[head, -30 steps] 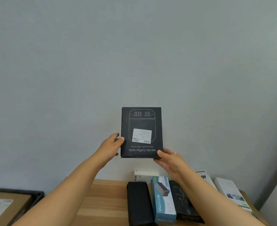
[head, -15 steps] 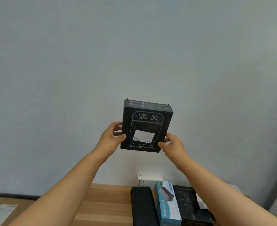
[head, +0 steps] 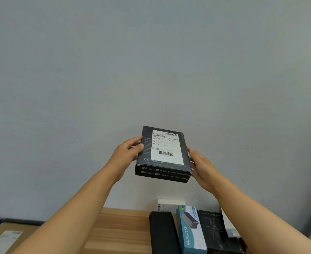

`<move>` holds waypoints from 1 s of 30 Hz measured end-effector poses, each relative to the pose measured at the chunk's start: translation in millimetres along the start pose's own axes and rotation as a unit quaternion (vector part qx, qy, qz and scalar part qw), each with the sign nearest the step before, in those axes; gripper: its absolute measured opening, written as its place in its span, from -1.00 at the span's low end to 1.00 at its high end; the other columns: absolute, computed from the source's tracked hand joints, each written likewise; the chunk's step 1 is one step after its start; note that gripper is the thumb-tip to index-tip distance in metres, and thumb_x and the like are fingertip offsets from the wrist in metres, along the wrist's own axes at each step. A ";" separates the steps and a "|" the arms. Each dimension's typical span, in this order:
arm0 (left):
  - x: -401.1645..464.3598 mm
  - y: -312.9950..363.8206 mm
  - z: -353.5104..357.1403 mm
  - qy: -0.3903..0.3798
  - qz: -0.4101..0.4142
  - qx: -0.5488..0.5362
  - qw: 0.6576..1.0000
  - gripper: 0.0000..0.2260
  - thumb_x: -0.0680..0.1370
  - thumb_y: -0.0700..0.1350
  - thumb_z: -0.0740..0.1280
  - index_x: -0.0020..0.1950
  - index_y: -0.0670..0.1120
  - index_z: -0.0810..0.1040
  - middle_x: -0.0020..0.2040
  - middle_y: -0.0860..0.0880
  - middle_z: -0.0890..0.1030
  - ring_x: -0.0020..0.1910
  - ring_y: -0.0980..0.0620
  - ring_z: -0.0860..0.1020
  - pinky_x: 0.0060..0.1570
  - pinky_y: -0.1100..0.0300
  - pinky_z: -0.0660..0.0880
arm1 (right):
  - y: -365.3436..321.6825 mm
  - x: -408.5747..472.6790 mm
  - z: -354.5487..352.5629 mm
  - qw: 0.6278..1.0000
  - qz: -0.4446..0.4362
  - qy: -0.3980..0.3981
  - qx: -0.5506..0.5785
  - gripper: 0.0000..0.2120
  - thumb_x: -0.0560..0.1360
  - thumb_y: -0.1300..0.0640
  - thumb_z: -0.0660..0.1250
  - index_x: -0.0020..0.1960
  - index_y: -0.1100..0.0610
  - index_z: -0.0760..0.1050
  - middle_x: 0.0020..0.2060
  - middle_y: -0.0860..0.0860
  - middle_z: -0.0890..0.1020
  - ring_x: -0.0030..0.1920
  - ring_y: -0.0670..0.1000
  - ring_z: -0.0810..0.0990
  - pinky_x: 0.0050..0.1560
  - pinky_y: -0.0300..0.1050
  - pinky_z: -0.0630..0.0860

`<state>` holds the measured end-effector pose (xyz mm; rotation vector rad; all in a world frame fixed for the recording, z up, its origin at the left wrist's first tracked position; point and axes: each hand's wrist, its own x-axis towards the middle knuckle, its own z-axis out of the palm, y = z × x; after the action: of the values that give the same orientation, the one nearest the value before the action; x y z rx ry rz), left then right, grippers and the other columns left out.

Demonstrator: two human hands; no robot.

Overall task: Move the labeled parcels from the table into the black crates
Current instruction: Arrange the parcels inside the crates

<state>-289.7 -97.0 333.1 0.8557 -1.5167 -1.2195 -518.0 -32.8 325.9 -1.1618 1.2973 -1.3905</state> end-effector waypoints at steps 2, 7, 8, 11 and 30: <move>0.2 -1.9 -0.6 0.003 0.010 0.011 1.000 -0.62 0.56 -0.23 0.30 0.35 0.03 0.44 0.18 0.01 0.56 0.12 0.09 0.55 0.01 0.21 0.55 | 2.9 1.4 -1.3 1.000 0.002 -0.005 -0.022 -0.69 0.63 -0.04 0.10 0.36 -0.20 0.36 0.12 -0.02 0.61 0.14 0.04 0.56 0.19 0.06 0.52; 0.8 -4.2 -0.5 0.020 0.033 0.040 0.998 -0.49 0.50 -0.34 0.32 0.39 0.03 0.35 0.20 0.05 0.52 0.20 0.10 0.48 -0.03 0.28 0.51 | 8.0 5.8 -4.6 1.000 -0.008 -0.008 0.017 -0.47 0.55 0.25 0.28 0.44 -0.10 0.29 0.02 0.06 0.68 0.05 0.06 0.64 0.06 0.02 0.58; 1.3 -5.1 -0.4 0.023 0.038 0.041 0.998 -0.47 0.49 -0.36 0.32 0.39 0.02 0.35 0.21 0.06 0.52 0.21 0.12 0.47 -0.04 0.30 0.50 | 8.2 6.5 -4.1 1.000 -0.010 -0.006 0.029 -0.44 0.53 0.30 0.29 0.45 -0.07 0.28 0.03 0.09 0.68 0.05 0.09 0.64 0.04 0.02 0.59; 2.0 -6.3 1.6 0.031 0.057 0.047 0.997 -0.47 0.48 -0.41 0.30 0.34 0.06 0.39 0.20 0.12 0.53 0.21 0.17 0.47 0.04 0.26 0.51 | 7.7 8.9 -2.2 0.998 -0.015 0.007 0.066 -0.40 0.50 0.38 0.30 0.45 0.01 0.28 0.08 0.11 0.66 0.07 0.11 0.65 -0.06 -0.03 0.61; -17.9 -36.0 32.5 0.179 -0.038 0.054 0.982 -0.71 0.54 -0.33 0.27 0.18 -0.03 0.49 0.03 0.05 0.58 0.06 0.05 0.55 -0.11 0.31 0.47 | 33.6 33.6 -11.6 0.997 0.002 0.005 0.079 -0.58 0.46 0.43 0.33 0.22 0.08 0.41 0.13 0.03 0.60 0.15 0.08 0.59 0.18 0.08 0.54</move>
<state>-317.6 -80.2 292.9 1.1473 -1.2745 -0.9788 -535.1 -66.0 294.3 -1.0462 1.1737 -1.4683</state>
